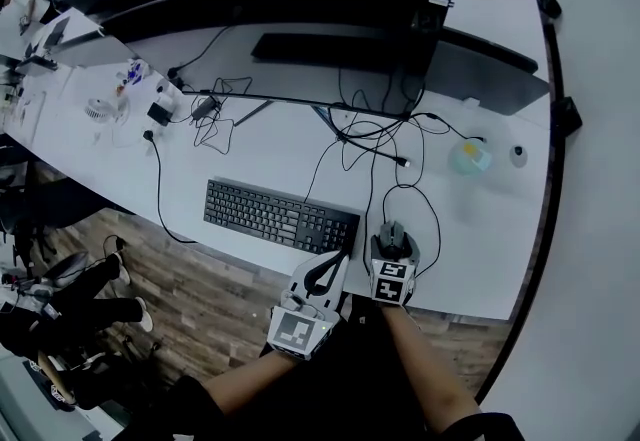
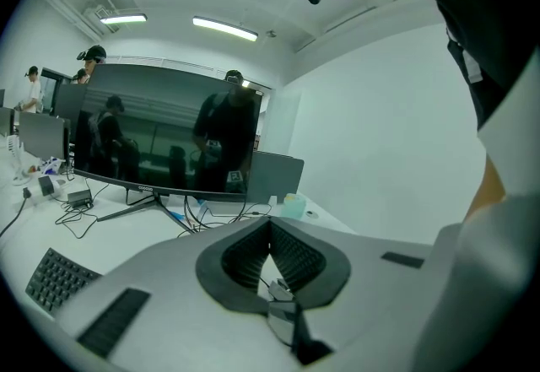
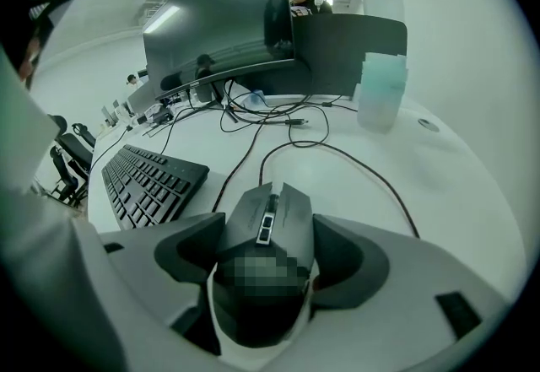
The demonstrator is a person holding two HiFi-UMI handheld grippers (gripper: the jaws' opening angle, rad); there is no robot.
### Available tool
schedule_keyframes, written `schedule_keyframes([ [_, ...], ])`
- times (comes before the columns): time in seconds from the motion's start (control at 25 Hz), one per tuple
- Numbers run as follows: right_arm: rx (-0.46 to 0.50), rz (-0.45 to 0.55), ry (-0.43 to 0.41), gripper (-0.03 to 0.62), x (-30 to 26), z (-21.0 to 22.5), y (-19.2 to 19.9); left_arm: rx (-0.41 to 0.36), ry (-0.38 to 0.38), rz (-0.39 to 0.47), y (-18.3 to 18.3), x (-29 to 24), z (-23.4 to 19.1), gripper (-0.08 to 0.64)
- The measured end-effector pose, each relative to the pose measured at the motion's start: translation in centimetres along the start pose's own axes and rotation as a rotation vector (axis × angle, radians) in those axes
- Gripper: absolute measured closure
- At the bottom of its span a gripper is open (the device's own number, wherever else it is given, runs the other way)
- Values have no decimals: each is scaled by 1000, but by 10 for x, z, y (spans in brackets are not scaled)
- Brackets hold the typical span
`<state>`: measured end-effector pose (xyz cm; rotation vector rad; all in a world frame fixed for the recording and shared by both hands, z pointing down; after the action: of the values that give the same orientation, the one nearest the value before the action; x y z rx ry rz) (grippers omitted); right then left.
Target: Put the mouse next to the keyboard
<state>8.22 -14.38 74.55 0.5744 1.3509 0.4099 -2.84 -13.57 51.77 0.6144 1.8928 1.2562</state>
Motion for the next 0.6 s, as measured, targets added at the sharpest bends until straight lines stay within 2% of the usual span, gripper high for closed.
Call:
schedule_keyframes([
  [0.12,-2,10,0,268,-1,2,0,10,22,14,0,4,3,555],
  [0.4,-34,25,11,267,9,7,-2,-67,50,5,1,20,4,555],
  [0.6,-60,59,38,267,29,4,-4,-52,56,39,-3,35,-4,555],
])
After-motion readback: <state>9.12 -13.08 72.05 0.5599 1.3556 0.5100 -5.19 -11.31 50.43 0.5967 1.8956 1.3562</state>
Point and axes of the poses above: the fingertips, and each gripper's own axes: x backward along the fingers, z to its right, y out of its underside, the point moved 2 cm from there along x, backward along the fingers, and after that the axes turned 1 degree about x, right-handed, at the moved point
